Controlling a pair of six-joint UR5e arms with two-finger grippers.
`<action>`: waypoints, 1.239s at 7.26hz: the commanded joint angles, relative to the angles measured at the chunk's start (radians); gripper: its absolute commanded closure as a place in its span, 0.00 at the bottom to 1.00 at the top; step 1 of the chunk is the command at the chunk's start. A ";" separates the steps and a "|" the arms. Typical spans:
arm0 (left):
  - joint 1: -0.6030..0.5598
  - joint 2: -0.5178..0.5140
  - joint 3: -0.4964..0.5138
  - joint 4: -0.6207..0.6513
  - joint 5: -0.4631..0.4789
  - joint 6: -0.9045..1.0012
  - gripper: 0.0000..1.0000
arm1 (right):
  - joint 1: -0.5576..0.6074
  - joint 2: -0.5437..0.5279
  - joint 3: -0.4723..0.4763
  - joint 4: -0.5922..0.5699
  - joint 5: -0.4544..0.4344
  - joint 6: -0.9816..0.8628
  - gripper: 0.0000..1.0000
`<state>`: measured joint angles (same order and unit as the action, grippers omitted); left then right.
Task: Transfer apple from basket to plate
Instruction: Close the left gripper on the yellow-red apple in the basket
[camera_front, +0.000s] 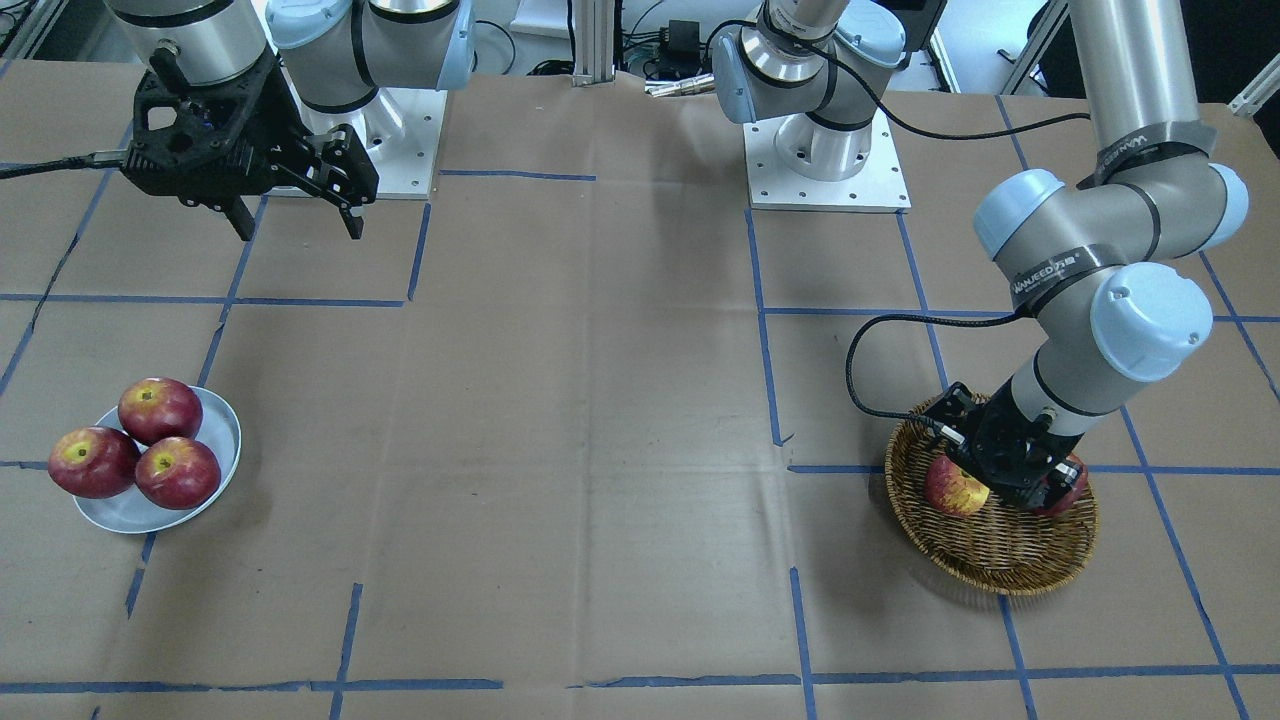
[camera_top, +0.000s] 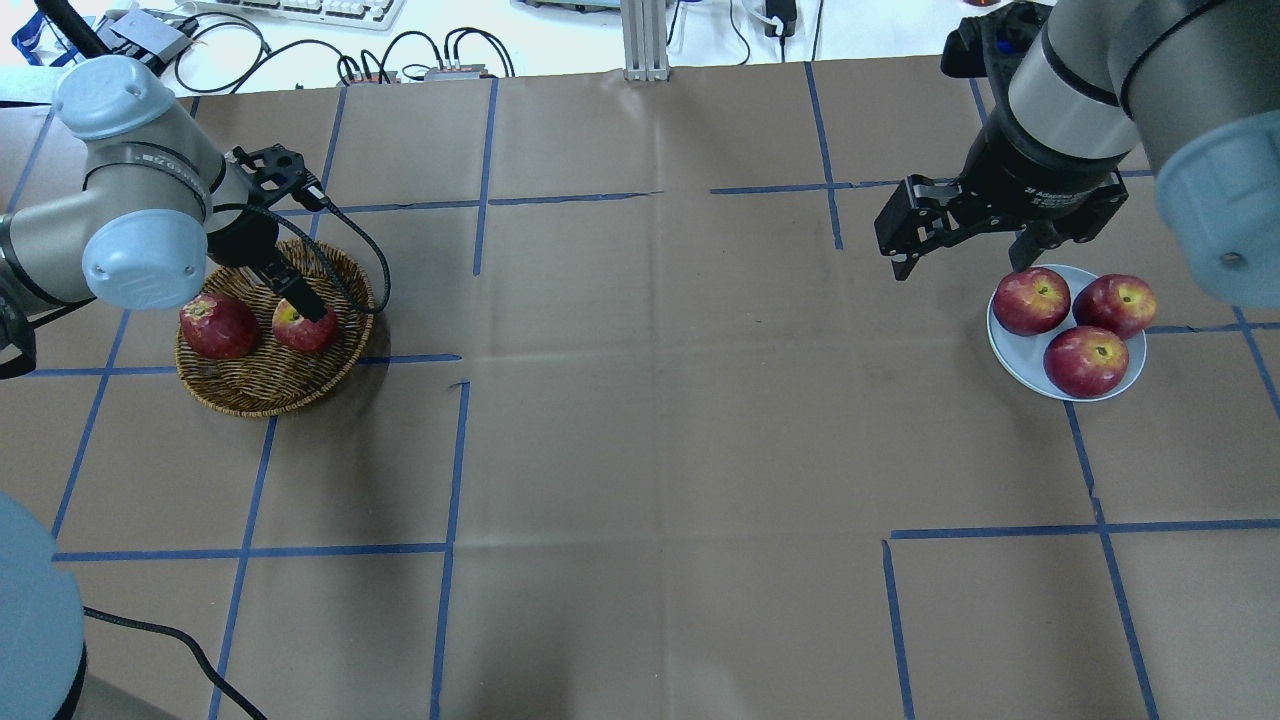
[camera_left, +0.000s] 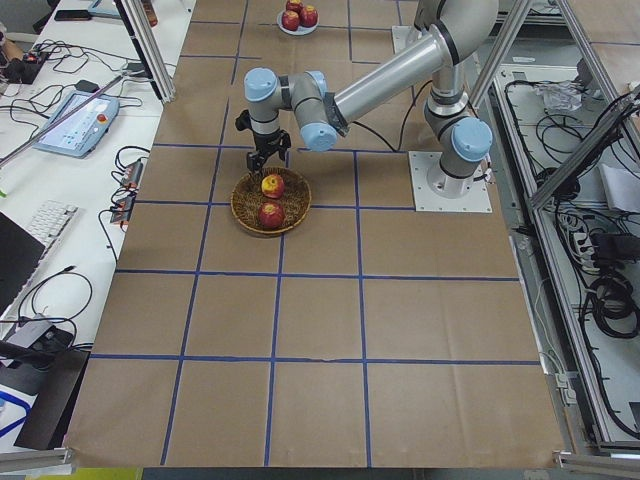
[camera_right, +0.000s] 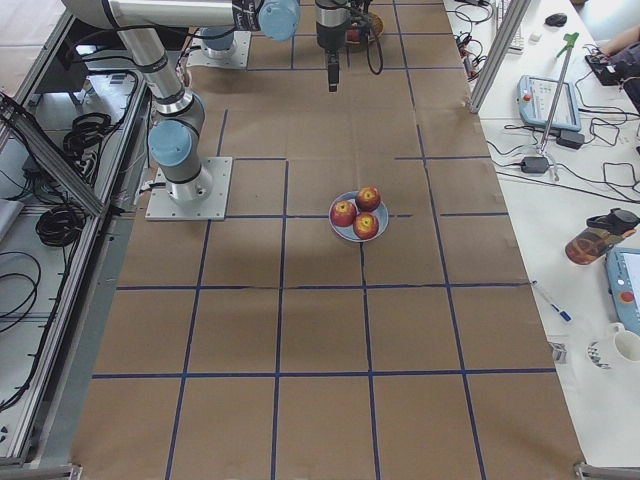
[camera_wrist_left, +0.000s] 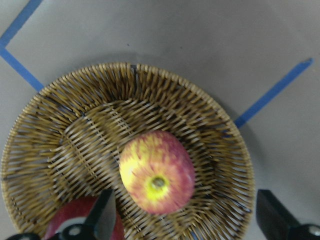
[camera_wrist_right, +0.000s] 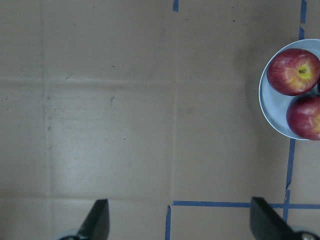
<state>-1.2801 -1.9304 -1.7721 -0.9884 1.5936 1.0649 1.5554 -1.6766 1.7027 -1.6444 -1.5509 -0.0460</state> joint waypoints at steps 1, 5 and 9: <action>0.004 -0.045 0.000 0.045 0.002 0.029 0.01 | 0.000 0.000 0.000 0.000 0.000 0.000 0.00; 0.007 -0.085 -0.006 0.045 0.005 0.030 0.01 | -0.001 0.000 -0.002 0.000 0.000 0.000 0.00; 0.016 -0.093 -0.009 0.045 0.011 0.032 0.38 | 0.000 0.000 -0.003 0.000 0.000 0.000 0.00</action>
<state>-1.2647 -2.0215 -1.7857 -0.9434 1.5999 1.0945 1.5548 -1.6757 1.6999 -1.6448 -1.5509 -0.0460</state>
